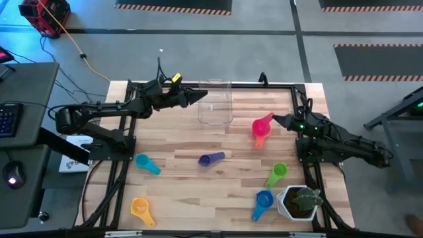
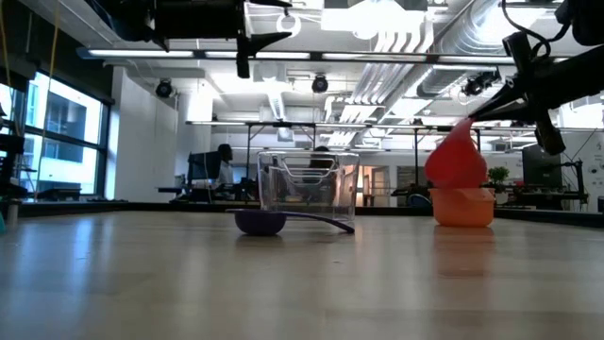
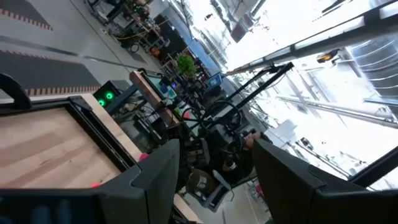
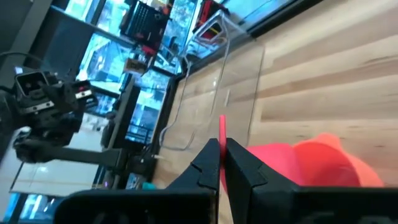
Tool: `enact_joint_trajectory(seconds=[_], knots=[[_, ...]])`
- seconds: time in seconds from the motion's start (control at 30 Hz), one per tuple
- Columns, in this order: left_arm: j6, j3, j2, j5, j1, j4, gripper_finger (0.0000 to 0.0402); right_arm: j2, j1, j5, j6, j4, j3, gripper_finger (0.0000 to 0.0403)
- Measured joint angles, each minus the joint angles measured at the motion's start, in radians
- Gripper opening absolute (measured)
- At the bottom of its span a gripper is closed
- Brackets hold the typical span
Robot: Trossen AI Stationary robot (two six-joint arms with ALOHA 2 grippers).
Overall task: Nest measuring cups in basket
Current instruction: Stack the pink measuring cup on top of the orange measuring cup
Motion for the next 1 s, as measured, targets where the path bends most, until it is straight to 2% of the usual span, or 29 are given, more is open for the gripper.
enact_joint_trajectory(seconds=[0.4,0.83,1.0], knots=[[-0.016,0.000,0.000,-0.003,0.000,0.000,0.0194,0.000,0.000,0.003,0.037,-0.035,0.000,0.0038],[-0.024,0.000,0.000,-0.002,0.000,0.000,0.0194,0.000,-0.006,-0.005,0.051,-0.080,0.000,0.0175],[-0.027,0.000,0.000,-0.002,0.000,0.000,0.0194,0.001,-0.019,-0.015,0.032,-0.161,0.020,0.0210]])
